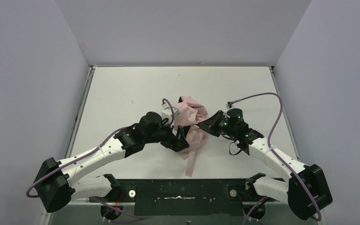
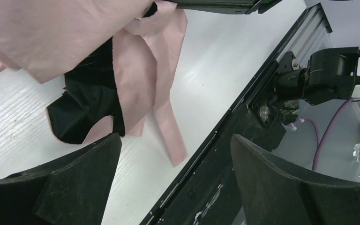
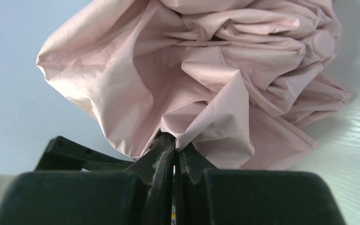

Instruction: Put away the umbrella

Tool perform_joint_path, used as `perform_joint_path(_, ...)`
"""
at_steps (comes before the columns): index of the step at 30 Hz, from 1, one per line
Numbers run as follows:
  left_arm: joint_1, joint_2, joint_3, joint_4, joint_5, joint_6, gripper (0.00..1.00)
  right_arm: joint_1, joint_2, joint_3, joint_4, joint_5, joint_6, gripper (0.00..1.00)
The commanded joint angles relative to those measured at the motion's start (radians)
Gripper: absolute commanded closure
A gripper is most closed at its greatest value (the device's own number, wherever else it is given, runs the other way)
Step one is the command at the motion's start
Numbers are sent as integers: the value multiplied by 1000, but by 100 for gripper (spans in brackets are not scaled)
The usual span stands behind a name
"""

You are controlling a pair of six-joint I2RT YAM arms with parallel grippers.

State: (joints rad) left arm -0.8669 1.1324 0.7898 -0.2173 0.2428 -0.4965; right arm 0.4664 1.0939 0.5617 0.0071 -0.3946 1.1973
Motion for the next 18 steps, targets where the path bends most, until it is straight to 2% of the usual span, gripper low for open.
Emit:
perform_joint_path(1, -16, 70, -6, 185, 17, -57, 15, 11, 42, 75, 78, 56, 65, 100)
perform_joint_path(4, -17, 129, -9, 276, 39, -82, 17, 18, 65, 75, 93, 53, 78, 100)
perform_joint_path(11, -23, 254, -18, 400, 55, -114, 30, 28, 70, 72, 104, 53, 89, 100)
perform_joint_path(18, -25, 355, -1, 430, 47, -109, 40, 32, 72, 78, 108, 49, 91, 100)
